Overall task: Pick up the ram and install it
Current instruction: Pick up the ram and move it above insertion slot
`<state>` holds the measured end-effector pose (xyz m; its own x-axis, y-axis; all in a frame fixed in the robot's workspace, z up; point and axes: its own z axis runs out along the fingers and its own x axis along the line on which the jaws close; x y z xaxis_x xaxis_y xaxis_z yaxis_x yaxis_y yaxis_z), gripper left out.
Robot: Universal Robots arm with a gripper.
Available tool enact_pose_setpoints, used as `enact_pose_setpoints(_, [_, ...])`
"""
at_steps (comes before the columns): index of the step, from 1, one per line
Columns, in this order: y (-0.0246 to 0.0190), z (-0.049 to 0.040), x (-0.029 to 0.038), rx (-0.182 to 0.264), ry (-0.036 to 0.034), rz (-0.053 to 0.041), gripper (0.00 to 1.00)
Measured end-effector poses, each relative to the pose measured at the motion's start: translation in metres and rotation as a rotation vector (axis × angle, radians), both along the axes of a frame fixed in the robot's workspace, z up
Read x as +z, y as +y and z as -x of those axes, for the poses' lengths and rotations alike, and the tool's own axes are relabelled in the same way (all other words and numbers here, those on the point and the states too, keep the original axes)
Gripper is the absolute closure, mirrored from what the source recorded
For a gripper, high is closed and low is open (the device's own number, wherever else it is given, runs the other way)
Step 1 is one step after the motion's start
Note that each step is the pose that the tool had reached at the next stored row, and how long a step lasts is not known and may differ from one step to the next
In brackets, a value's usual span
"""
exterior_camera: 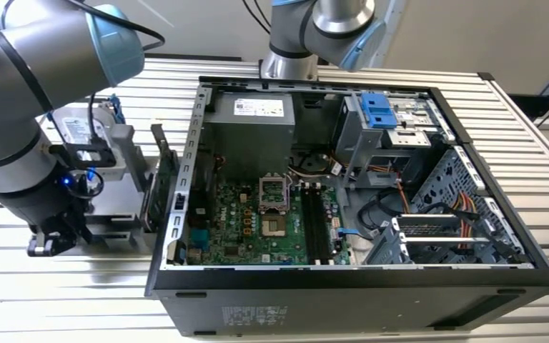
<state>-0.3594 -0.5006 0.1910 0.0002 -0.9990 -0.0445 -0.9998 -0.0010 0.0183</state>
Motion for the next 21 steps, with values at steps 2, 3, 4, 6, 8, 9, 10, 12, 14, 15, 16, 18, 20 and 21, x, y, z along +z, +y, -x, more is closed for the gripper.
enact_pose_setpoints(2, [0.0, 0.0, 0.0016, 0.0, 0.0002, 0.0002, 1.0])
enact_pose_setpoints(3, [0.0, 0.0, 0.0024, 0.0, 0.0003, 0.0002, 1.0])
enact_pose_setpoints(4, [0.0, 0.0, 0.0032, 0.0, 0.0003, 0.0002, 1.0])
enact_pose_setpoints(6, [0.0, 0.0, 0.0045, 0.0, 0.0004, 0.0003, 1.0])
enact_pose_setpoints(8, [0.0, 0.0001, 0.006, 0.0, 0.0004, 0.0003, 1.0])
enact_pose_setpoints(9, [0.0, 0.0, 0.0067, 0.0, 0.0003, 0.0003, 1.0])
enact_pose_setpoints(10, [0.0, 0.0, 0.0075, 0.0, 0.0003, 0.0003, 1.0])
enact_pose_setpoints(12, [0.0, 0.0, 0.0091, 0.0, 0.0004, 0.0003, 1.0])
enact_pose_setpoints(14, [0.0, 0.0, 0.0107, 0.0, 0.0004, 0.0003, 1.0])
enact_pose_setpoints(15, [0.0, 0.0, 0.0114, 0.0, 0.0004, 0.0002, 1.0])
enact_pose_setpoints(16, [0.0, 0.0, 0.0121, 0.0, 0.0003, 0.0002, 1.0])
enact_pose_setpoints(18, [0.0, 0.0, 0.0134, 0.0, 0.0004, 0.0002, 1.0])
enact_pose_setpoints(20, [-0.0001, 0.0, 0.015, 0.0, 0.0004, 0.0003, 1.0])
enact_pose_setpoints(21, [0.0, 0.0, 0.0156, 0.0, 0.0004, 0.0003, 1.0])
